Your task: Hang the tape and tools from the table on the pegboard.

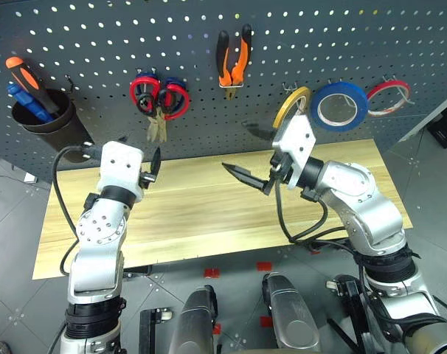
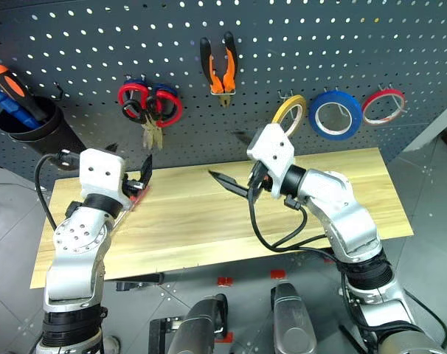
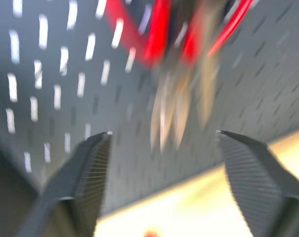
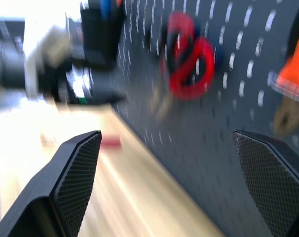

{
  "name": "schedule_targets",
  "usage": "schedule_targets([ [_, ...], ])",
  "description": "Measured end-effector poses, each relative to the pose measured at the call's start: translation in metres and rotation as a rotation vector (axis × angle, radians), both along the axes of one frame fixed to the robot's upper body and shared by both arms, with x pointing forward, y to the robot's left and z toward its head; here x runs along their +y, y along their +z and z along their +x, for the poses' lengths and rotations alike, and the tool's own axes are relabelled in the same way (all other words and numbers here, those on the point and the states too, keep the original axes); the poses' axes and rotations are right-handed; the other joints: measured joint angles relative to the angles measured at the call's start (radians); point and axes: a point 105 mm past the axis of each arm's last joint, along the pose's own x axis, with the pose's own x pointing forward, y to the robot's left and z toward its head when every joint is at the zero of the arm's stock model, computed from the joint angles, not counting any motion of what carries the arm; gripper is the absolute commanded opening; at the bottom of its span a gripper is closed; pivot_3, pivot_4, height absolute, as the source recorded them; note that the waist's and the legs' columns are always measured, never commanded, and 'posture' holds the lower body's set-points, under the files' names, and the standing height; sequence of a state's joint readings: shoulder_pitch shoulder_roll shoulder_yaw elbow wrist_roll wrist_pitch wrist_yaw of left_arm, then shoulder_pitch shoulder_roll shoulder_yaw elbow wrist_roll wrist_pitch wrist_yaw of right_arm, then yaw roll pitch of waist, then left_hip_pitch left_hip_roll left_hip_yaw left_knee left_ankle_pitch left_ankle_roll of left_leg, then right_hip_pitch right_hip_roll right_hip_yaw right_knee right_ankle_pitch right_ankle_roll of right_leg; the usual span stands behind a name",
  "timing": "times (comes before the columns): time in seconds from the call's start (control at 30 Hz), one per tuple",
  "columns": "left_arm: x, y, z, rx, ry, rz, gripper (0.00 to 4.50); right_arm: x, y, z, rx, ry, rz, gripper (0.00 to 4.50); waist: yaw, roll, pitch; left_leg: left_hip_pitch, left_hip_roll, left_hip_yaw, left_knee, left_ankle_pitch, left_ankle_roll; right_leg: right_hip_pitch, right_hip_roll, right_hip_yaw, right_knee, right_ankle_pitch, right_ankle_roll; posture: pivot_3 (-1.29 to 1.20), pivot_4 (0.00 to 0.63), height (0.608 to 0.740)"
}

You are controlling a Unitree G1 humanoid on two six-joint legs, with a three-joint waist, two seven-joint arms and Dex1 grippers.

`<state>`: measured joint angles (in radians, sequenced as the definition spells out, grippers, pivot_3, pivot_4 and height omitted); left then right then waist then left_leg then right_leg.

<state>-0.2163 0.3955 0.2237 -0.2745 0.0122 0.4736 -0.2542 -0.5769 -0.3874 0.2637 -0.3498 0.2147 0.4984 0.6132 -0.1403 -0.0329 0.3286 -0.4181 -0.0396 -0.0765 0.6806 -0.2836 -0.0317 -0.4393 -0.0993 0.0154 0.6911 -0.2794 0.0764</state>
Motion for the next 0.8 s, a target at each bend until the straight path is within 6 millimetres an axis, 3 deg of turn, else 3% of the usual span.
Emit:
schedule_targets([
  [0.2,0.031,-0.056,0.001,0.319,0.002,-0.064,3.67,0.011,-0.021,-0.004,0.149,-0.047,-0.056,4.50,-0.002,0.000,0.000,0.000,0.000,0.000,0.000,0.000,0.000,0.000,0.000,0.000,-0.001,0.000,0.000,-0.22,0.346,0.740],
  [0.33,0.046,-0.073,0.002,0.416,0.009,-0.102,3.67,0.017,-0.025,-0.009,0.221,-0.048,-0.053,4.50,0.000,0.000,0.000,0.000,0.000,-0.001,0.000,0.000,0.000,0.000,0.000,0.000,-0.001,0.000,0.000,-0.22,0.358,0.740],
  [0.8,0.089,-0.072,0.033,0.464,0.083,-0.193,3.67,0.040,-0.016,-0.016,0.326,-0.026,-0.037,4.50,-0.001,-0.002,0.004,0.000,0.000,-0.001,0.000,-0.002,0.003,-0.001,0.000,0.000,-0.001,0.000,0.000,-0.23,0.405,0.740],
])
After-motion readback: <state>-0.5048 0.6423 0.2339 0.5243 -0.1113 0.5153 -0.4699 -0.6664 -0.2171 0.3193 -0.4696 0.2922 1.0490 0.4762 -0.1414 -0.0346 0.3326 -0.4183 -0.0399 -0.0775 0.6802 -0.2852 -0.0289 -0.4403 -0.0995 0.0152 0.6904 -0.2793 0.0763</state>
